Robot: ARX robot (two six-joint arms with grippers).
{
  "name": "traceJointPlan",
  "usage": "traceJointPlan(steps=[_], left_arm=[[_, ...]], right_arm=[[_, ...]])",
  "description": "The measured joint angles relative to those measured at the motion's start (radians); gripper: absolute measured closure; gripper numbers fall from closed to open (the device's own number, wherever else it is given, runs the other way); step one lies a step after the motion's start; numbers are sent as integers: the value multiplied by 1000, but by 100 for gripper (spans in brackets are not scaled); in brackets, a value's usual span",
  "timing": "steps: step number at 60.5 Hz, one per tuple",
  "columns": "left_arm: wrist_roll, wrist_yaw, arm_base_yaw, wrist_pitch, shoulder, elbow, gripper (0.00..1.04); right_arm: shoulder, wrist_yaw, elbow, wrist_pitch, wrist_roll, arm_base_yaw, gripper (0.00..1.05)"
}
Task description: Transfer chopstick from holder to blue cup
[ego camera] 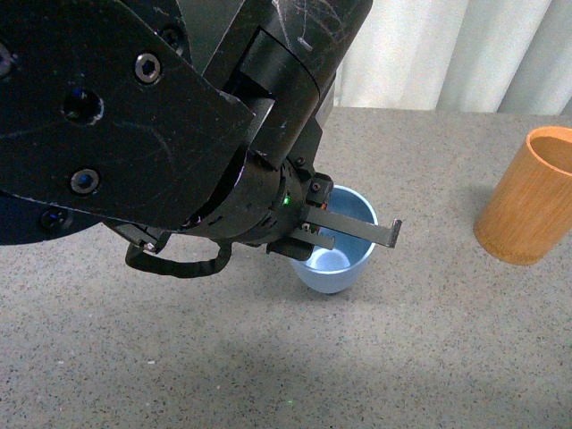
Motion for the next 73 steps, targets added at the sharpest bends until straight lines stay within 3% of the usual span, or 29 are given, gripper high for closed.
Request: traceJointPlan(steps=[4, 42, 61, 73], left_arm=[[-3, 5, 0, -1, 0, 0, 99], [-89, 54, 13, -16, -19, 24, 5], [-154, 76, 69, -70, -79, 68, 7], [-209, 87, 172, -86, -119, 77, 7]], right_arm=[[0, 0, 0, 0, 0, 0, 10], [0, 0, 0, 0, 0, 0, 10], [0, 0, 0, 0, 0, 0, 10], [0, 0, 0, 0, 0, 0, 10]])
